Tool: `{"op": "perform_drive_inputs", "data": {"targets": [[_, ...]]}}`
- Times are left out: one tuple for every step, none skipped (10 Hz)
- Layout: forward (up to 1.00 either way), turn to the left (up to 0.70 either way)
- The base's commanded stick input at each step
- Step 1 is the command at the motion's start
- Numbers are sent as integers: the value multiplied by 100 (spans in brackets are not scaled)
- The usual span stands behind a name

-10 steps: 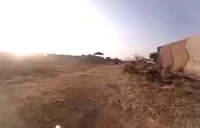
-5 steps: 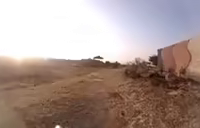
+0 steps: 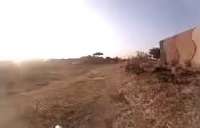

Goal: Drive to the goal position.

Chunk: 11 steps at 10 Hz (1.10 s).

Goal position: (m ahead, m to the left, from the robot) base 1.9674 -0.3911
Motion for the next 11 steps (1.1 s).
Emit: {"op": "perform_drive_inputs", "data": {"targets": [[70, 0], [70, 0], [70, -19], [70, -32], [70, -27], [70, -21], [70, -16], [70, -11], [70, -5], [70, 0], [70, 0]]}}
